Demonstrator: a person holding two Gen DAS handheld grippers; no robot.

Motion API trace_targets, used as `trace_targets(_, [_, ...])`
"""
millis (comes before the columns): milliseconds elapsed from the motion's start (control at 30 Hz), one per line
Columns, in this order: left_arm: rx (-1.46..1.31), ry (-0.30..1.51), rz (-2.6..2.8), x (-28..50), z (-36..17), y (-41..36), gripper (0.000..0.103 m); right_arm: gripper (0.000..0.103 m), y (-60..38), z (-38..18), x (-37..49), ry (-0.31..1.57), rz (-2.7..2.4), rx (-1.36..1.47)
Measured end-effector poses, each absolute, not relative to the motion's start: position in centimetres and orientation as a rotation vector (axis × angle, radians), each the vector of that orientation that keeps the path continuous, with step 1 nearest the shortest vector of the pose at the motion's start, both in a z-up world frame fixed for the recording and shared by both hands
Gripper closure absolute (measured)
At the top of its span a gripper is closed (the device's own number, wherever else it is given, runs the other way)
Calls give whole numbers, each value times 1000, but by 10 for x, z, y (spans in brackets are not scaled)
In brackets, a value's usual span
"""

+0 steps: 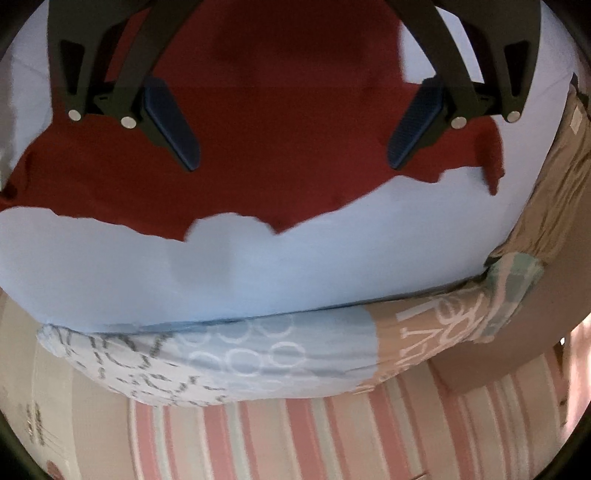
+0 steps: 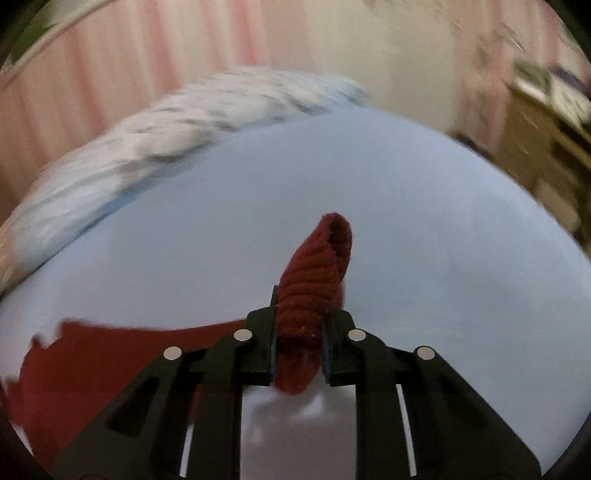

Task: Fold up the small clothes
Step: 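Fold the held sleeve across the sweater body with the right gripper, then release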

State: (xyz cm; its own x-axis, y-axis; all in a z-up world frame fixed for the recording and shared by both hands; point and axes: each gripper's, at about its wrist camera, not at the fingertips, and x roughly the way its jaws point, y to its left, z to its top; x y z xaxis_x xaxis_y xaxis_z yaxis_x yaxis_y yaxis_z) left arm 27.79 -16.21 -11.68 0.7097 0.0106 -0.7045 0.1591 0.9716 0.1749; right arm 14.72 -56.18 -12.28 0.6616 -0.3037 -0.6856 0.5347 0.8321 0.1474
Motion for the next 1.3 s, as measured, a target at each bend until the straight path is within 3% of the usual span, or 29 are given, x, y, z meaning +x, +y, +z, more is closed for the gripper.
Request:
trace_targets(267, [200, 796, 26, 288, -111, -82, 2, 85, -381, -105, 235, 733, -59, 375])
trace_targets(500, [123, 824, 93, 291, -110, -9, 2, 85, -240, -152, 308, 864, 108, 347])
trace_targets(733, [141, 812, 127, 286, -112, 16, 2, 85, -178, -198, 326, 997, 137, 292])
trace_targets(833, [144, 817, 103, 285, -118, 13, 2, 72, -179, -197, 324, 995, 185, 302])
trace_targets(933, [138, 835, 80, 289, -127, 10, 2, 44, -194, -176, 309, 934, 217, 292])
trace_targets(1300, [78, 953, -78, 306, -171, -46, 2, 39, -289, -163, 237, 848, -3, 189])
